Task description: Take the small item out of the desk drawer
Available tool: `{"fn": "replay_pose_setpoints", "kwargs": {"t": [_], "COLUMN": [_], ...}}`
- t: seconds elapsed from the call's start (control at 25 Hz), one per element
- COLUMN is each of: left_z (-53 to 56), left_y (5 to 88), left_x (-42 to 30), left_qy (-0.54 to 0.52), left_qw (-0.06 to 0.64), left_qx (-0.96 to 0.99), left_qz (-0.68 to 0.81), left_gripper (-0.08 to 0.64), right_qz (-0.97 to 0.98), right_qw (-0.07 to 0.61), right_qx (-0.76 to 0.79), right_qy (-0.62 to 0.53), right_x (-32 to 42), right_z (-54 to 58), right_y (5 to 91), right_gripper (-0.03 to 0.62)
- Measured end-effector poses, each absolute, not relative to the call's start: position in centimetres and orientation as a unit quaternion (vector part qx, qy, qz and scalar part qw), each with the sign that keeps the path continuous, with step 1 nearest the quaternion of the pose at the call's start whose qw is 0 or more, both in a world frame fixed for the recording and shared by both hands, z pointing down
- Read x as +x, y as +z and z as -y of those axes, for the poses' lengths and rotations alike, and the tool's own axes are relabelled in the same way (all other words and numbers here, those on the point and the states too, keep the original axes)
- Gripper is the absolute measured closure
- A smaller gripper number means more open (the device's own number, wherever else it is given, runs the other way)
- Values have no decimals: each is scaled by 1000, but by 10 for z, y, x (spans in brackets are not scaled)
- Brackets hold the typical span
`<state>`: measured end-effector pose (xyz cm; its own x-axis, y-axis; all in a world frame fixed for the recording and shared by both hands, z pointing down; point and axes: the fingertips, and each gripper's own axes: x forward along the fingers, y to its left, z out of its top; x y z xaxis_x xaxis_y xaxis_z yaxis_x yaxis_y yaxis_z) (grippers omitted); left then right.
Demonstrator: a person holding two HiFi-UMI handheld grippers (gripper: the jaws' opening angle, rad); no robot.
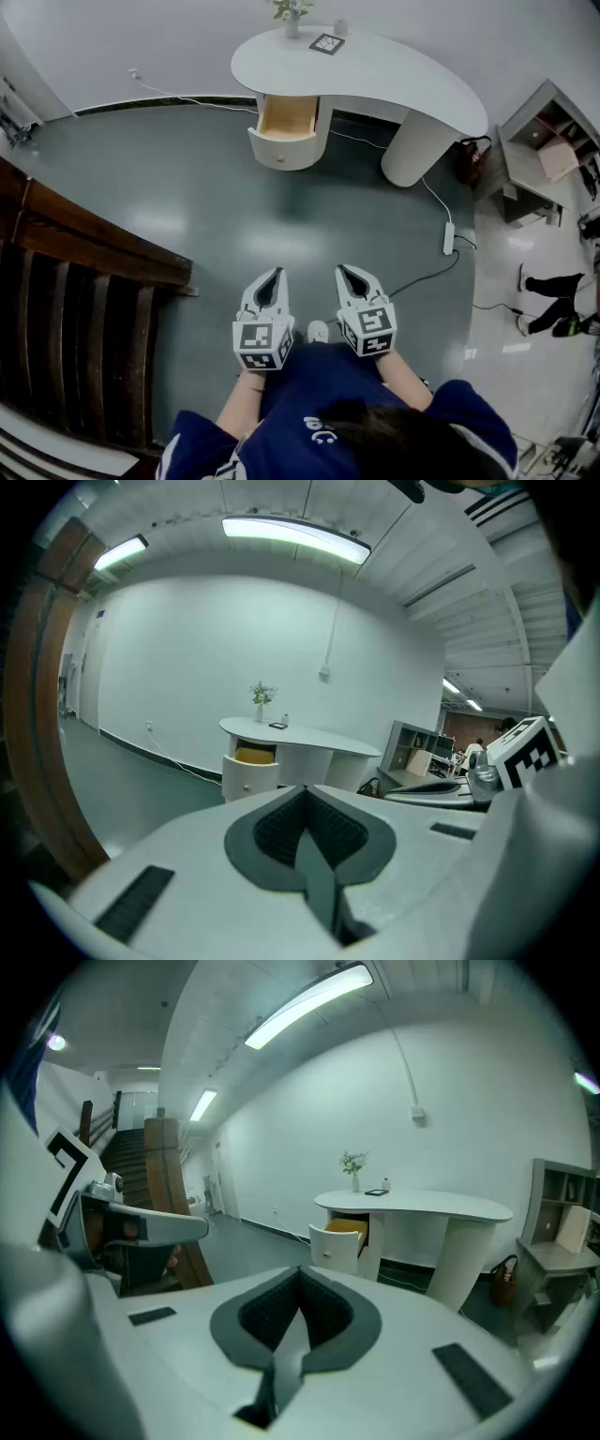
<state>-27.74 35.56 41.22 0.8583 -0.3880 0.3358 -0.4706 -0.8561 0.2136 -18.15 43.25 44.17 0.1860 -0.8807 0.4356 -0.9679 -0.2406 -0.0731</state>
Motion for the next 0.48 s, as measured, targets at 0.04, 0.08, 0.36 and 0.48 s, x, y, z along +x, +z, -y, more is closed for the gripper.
{"fn": "replay_pose_setpoints", "kwargs": {"t": [0.04,0.08,0.36,0.48], "left_z": [-354,-353,-344,-333], "left_y": [413,413,412,410], "left_x": [-279,-280,-281,-282], "left_qy": [142,142,144,143], "left_qw": [145,144,135,130], "left_qx": [953,953,955,957], "left_qz": [225,226,221,216], "left_gripper": [557,557,557,557], "right_qz": [605,604,595,581], "right_qw": [111,112,113,103], "right_qx": [763,763,770,784], "right_qy": [200,201,198,191], "right_x": [-183,-184,-184,-180], "right_z": [-433,-433,-426,-418], "right_y": [442,443,439,433], "right_gripper": [586,586,586,585]}}
